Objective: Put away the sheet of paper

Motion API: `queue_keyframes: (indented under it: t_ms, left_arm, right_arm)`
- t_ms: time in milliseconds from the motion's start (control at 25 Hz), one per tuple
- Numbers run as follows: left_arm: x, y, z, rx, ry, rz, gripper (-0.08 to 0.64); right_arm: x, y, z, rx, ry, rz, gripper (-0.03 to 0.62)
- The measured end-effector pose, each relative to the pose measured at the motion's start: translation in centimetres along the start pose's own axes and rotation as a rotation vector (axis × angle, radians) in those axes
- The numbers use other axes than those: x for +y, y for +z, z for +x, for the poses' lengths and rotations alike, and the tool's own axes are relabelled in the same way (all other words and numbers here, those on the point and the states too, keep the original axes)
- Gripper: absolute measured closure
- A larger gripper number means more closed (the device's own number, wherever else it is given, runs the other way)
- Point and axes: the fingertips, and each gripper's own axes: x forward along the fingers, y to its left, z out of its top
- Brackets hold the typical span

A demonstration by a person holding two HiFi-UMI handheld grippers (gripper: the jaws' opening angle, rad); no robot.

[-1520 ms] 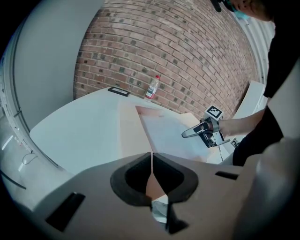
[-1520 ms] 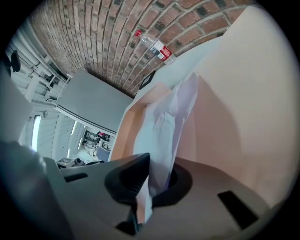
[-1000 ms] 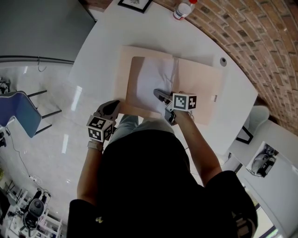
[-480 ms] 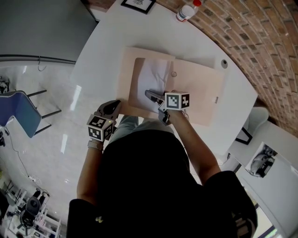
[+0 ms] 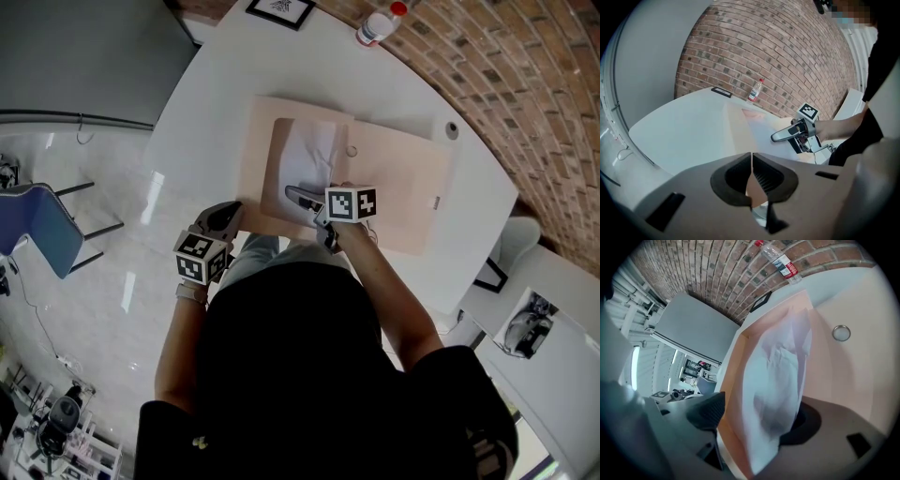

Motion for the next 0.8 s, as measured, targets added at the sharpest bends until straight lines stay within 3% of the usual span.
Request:
queue_keyframes:
  t_ms: [560, 800]
  left_arm:
    - [-0.2, 0.8, -0.1, -0.021, 0.011, 0.003, 0.555]
    - [-0.1, 1.6, -0.4, -0.046, 0.026, 0.008, 0.555]
  right_arm:
    - [-2.1, 1.1, -1.8, -0.037, -0.240, -0.109, 0.110]
    - [-1.5, 1.5, -2.7, -0.072, -0.229, -0.129, 0.107]
